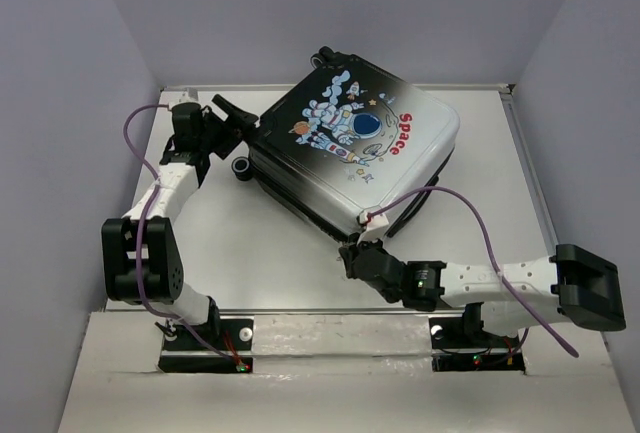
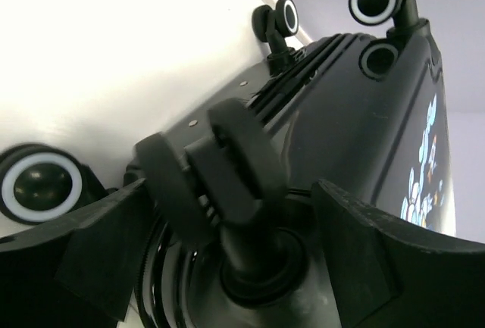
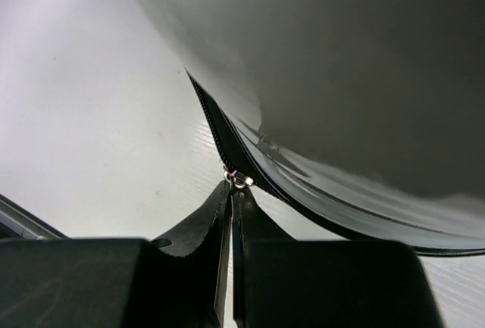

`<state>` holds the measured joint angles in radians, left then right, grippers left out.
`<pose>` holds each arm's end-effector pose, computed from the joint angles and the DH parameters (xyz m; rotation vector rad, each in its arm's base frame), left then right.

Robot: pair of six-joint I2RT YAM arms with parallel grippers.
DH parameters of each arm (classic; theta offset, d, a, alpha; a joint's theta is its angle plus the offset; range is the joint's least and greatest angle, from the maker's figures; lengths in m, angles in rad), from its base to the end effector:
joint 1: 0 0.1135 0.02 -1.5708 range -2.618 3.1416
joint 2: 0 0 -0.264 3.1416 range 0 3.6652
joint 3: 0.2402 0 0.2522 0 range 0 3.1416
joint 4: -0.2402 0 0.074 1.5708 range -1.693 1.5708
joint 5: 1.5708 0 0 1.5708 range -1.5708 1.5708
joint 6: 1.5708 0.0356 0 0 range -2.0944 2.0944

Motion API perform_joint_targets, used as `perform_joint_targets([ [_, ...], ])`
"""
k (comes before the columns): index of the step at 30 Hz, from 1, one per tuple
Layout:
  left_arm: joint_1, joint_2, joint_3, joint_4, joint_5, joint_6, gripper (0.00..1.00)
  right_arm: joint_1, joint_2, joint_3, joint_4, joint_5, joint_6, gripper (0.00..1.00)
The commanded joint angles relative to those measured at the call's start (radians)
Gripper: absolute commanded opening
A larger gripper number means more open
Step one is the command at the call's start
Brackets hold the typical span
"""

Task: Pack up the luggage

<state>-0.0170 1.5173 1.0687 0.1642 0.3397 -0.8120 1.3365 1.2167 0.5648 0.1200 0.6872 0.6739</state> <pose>0.3556 -0.0179 0.2948 -0.5153 1.8644 -0.8803 0.0793 0.2351 0.2087 -0.2608 2.0030 0.5759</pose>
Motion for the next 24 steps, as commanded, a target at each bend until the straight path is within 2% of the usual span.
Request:
perform_joint_targets([
  [1, 0.008, -0.039, -0.05, 0.13, 0.008, -0.075, 0.97, 0.026, 0.026, 0.064, 0.081, -0.089, 0.006, 0.07],
  [5, 0.045, -0.022, -0.093, 0.214, 0.051, -0.102, 0.98, 0.026, 0.033, 0.073, 0.081, -0.109, -0.004, 0.07],
  [12, 0.06, 0.027, -0.049, 0.219, 0.105, -0.121, 0.97, 0.026, 0.037, 0.073, 0.069, -0.124, -0.008, 0.07],
  [19, 0.065, 0.116, 0.126, 0.038, 0.148, -0.085, 0.98, 0.026, 0.055, 0.089, 0.033, -0.137, -0.011, 0.07],
  [24, 0.065, 0.153, 0.172, 0.006, 0.17, -0.107, 0.91, 0.026, 0.078, 0.096, 0.03, -0.149, -0.01, 0.07],
])
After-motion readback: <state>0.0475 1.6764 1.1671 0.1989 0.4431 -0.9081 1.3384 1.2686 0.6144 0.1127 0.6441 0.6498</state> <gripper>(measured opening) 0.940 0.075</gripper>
